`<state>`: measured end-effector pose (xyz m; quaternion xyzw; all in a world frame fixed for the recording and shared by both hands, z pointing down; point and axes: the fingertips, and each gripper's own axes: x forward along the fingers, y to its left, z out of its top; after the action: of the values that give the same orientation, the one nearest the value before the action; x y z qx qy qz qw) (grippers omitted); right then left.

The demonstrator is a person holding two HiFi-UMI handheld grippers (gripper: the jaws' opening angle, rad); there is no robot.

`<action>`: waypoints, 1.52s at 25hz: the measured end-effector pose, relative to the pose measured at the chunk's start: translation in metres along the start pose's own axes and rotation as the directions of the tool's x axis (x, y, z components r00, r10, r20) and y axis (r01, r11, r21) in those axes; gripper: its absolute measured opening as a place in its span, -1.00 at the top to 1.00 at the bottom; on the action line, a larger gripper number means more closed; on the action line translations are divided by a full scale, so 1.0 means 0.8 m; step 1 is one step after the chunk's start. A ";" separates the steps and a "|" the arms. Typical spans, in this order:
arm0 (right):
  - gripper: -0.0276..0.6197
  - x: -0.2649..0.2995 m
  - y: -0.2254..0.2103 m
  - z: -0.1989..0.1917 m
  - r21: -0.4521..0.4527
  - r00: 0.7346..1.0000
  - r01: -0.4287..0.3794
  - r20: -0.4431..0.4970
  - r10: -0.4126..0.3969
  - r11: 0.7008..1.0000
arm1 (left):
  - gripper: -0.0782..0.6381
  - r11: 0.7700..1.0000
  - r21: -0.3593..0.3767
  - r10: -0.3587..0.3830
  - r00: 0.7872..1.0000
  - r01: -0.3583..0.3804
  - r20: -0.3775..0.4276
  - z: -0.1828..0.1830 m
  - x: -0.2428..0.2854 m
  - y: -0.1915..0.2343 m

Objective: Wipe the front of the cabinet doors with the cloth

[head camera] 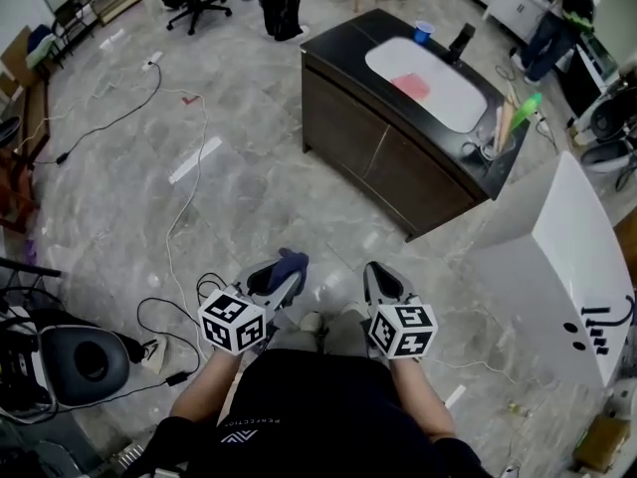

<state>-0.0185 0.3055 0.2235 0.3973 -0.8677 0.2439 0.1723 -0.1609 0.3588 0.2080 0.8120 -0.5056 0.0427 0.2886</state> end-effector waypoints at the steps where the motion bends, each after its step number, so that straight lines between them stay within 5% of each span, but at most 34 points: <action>1: 0.80 0.005 -0.003 0.003 0.000 1.000 0.001 -0.005 -0.001 1.000 | 0.43 1.000 -0.005 0.004 1.000 -0.004 -0.004 0.001 0.004 0.005; 25: 0.80 0.189 -0.139 0.142 -0.015 0.997 -0.073 -0.016 0.073 0.997 | 0.43 0.998 0.035 0.047 0.998 -0.048 0.030 0.150 0.218 0.104; 38: 0.80 0.219 -0.181 0.174 0.035 1.000 0.015 0.007 -0.015 0.999 | 0.43 0.995 0.089 -0.046 0.998 0.049 -0.036 0.183 0.289 0.128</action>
<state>-0.0305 0.0402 0.2370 0.4077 -0.8610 0.2561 0.1641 -0.1677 0.0664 0.2134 0.8352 -0.4787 0.0720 0.2611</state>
